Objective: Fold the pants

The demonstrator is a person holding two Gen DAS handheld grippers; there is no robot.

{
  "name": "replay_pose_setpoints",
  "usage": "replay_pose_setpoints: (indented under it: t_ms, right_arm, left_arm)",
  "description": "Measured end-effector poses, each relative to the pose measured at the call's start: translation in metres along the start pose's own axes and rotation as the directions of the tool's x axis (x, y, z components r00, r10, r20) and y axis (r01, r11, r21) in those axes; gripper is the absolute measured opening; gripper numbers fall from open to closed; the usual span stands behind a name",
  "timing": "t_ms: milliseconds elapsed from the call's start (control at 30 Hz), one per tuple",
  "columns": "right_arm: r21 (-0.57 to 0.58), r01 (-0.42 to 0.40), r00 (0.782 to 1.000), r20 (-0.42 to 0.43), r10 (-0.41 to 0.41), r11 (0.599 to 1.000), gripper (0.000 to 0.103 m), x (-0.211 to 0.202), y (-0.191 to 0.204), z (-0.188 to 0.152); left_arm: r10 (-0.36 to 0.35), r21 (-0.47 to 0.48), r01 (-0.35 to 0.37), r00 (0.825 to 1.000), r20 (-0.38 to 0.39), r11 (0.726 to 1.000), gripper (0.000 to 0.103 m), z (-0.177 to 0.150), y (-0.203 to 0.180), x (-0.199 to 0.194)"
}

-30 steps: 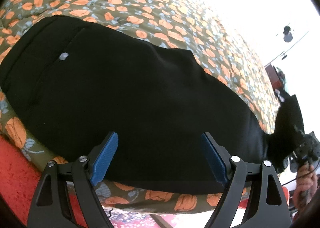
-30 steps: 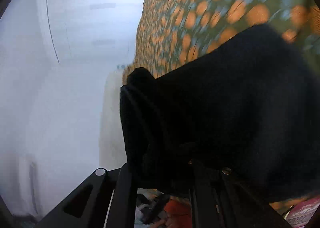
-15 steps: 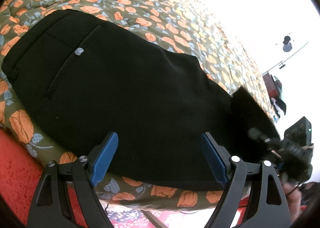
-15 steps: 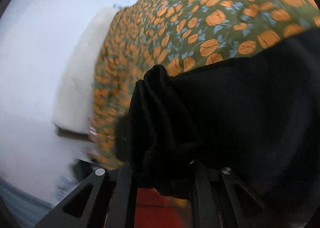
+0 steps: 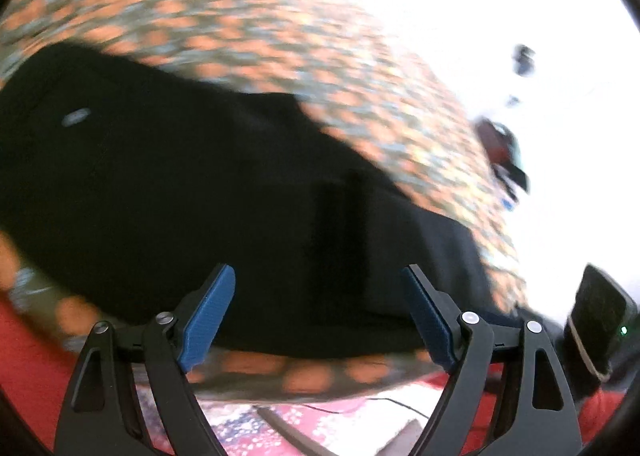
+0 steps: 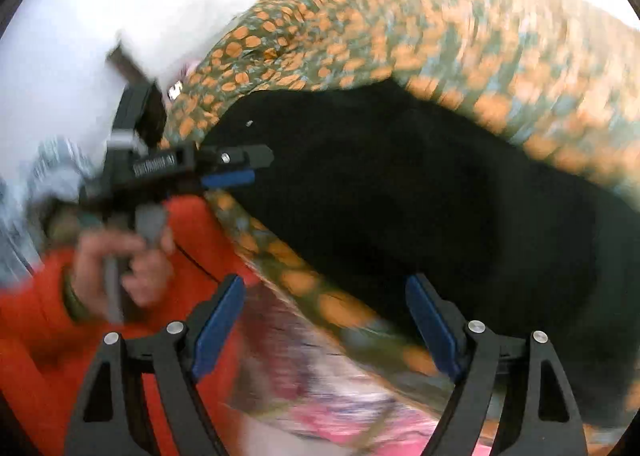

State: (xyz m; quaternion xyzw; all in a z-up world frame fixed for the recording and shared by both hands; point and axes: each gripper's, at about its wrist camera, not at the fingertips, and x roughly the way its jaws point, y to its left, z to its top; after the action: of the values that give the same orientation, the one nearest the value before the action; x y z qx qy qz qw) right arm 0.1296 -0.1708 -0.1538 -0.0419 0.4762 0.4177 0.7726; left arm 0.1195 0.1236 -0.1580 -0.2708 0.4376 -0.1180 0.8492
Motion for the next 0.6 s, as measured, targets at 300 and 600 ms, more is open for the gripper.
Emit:
replay_pose_setpoints:
  t_ms: [300,600]
  right_arm:
    - [0.015,0.265,0.947,0.185,-0.263,0.964,0.087,-0.077,-0.031,-0.039]
    - [0.121,0.223,0.948,0.203,-0.244,0.967,0.087,-0.079,-0.062,-0.038]
  left_arm:
    - [0.045,0.189,-0.022,0.992,-0.118,0.982,0.039,0.002,-0.058,0.058]
    - [0.14,0.205,-0.117,0.985,-0.098,0.972,0.043,0.002,-0.054,0.062]
